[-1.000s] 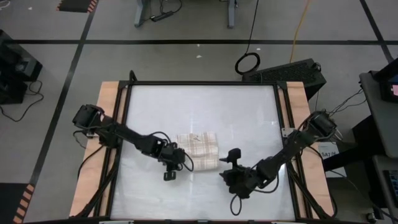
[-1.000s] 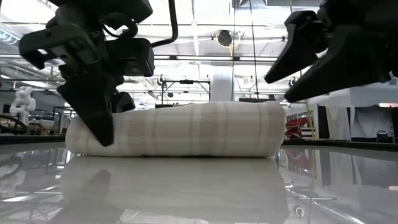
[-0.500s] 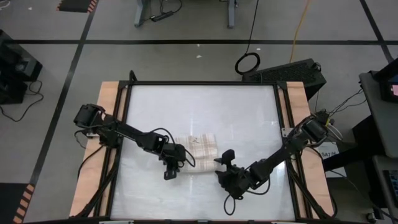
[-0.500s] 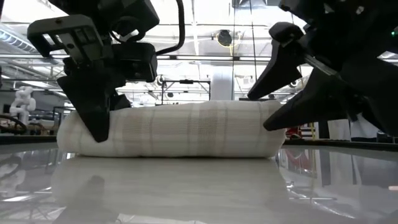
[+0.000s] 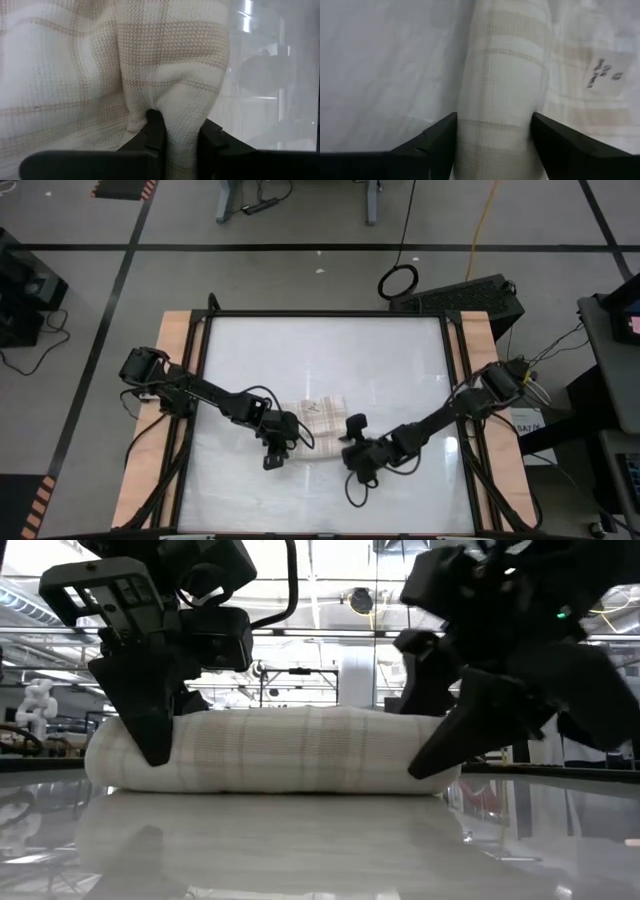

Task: Roll towel
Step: Roll the white towel

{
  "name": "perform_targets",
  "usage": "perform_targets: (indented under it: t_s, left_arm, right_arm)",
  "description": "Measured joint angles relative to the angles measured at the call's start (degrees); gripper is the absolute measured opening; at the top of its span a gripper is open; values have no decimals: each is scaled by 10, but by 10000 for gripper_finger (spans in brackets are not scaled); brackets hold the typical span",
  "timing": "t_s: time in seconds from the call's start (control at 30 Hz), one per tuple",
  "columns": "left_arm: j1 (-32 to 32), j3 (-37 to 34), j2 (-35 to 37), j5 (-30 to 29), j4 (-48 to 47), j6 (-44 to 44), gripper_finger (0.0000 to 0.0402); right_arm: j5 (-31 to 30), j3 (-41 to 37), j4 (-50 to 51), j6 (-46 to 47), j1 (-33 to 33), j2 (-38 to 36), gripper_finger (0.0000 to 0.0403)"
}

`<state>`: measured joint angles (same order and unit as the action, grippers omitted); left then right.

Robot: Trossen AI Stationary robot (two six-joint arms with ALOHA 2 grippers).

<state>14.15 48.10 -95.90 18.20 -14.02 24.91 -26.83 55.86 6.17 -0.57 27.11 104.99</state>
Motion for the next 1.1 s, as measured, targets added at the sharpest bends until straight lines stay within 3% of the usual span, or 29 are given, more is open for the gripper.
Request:
perform_targets:
  t_s: [0.27, 0.4, 0.6, 0.7, 0.83, 0.97, 1.1]
  left_arm:
    - [0, 0, 0, 1, 0, -14, 61]
    - [0, 0, 0, 1, 0, -18, 61]
    - [0, 0, 0, 5, 1, -19, 61]
    - [0, 0, 0, 12, 2, -24, 61]
    - [0, 0, 0, 13, 2, -28, 61]
    - [0, 0, 0, 13, 2, -26, 61]
    - [0, 0, 1, 15, 2, -13, 61]
  right_arm:
    - [42, 0, -7, -13, -31, 0, 200]
    - [78, 0, -7, -7, -38, -1, 239]
    - [78, 0, -7, -6, -45, -1, 318]
    - [118, 0, -4, 15, -65, -1, 317]
    - [162, 0, 3, 29, -87, -1, 288]
    - [117, 0, 12, 13, -81, -1, 262]
    - [63, 4, 59, 13, -57, -10, 270]
